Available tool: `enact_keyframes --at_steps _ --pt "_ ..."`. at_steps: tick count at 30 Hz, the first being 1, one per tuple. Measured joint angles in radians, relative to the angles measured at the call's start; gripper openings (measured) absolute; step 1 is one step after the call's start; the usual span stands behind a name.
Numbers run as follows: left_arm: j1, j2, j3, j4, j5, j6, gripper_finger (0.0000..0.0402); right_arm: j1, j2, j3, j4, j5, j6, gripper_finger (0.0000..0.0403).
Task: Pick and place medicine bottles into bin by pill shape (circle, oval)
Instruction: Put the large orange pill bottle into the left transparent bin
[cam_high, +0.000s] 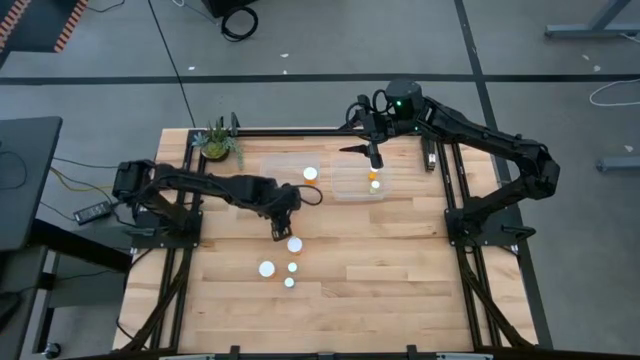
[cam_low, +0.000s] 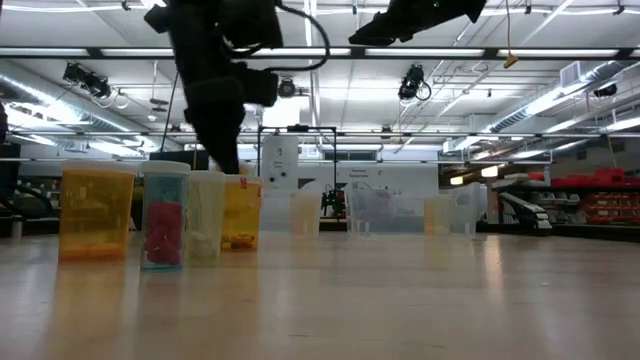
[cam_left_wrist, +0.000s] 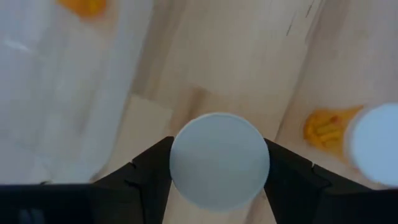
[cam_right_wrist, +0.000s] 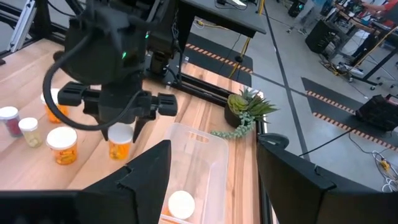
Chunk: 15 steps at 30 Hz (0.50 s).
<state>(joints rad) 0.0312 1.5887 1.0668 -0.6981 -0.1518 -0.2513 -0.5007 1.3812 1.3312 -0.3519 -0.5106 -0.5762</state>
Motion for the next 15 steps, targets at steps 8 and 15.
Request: enact_keyframes --at_steps 8,15 --pt "0.103 0.0 0.11 -0.032 -0.035 0.089 0.0235 0.0 0.0 0.0 -0.006 0.0 0.0 0.0244" --pt "0.211 0.0 0.117 -0.035 -0.037 0.118 0.0223 0.0 0.0 0.0 -0.006 0.0 0.0 0.0244"
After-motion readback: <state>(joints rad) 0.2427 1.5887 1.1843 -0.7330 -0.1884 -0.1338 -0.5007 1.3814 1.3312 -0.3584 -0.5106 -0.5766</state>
